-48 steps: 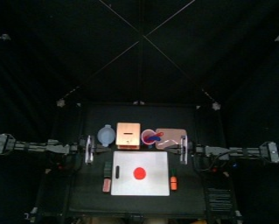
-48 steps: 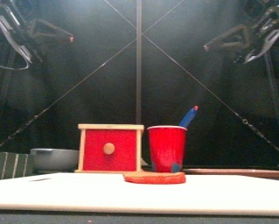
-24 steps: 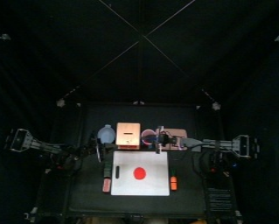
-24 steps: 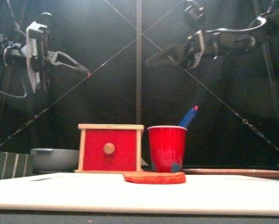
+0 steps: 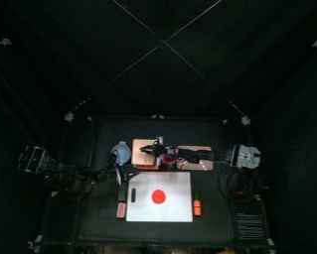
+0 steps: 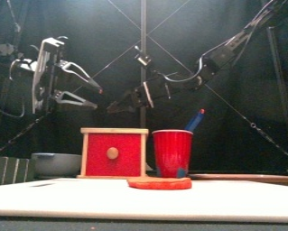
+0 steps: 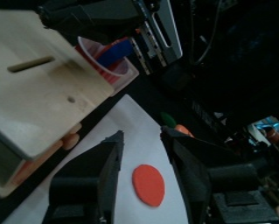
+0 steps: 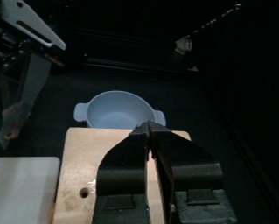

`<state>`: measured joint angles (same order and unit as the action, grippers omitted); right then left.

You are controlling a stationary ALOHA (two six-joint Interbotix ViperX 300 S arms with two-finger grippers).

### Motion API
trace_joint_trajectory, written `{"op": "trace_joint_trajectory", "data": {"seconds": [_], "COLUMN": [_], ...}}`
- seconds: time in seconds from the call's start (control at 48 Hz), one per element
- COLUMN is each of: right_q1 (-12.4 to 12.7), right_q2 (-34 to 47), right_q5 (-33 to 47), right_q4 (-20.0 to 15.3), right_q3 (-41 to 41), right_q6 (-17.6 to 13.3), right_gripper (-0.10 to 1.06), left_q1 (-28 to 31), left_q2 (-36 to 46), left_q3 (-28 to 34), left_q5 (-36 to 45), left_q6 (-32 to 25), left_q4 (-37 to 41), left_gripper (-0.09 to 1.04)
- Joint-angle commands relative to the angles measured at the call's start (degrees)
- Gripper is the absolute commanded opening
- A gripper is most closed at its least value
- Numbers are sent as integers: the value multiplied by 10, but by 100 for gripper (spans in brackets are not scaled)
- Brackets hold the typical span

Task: Get the cutter from the drawer then cut the dough then place the extra dough in the bowl
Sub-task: Open the drawer

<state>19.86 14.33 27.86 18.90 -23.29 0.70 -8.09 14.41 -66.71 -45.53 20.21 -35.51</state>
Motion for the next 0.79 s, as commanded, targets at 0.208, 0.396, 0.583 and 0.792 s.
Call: {"op": "trace_joint_trajectory", "data": {"seconds": [0.208, 0.396, 0.583, 0.792], "right_q1": [0, 0, -6, -13], "right_q2": [33, 39, 43, 47], "right_q5": [-26, -41, -46, -46], "right_q4": [0, 0, -1, 0], "right_q3": [28, 24, 24, 23], "right_q6": [1, 1, 0, -1], "right_gripper": [-7, -7, -7, -7], "left_q1": [3, 3, 4, 4], "left_q2": [-102, -153, -195, -208], "left_q3": [54, 91, 120, 123], "left_q5": [-5, -5, -5, -5], "left_q6": [60, 62, 64, 81], "left_q4": [-108, -118, -120, -164], "left_gripper": [82, 82, 83, 83]}}
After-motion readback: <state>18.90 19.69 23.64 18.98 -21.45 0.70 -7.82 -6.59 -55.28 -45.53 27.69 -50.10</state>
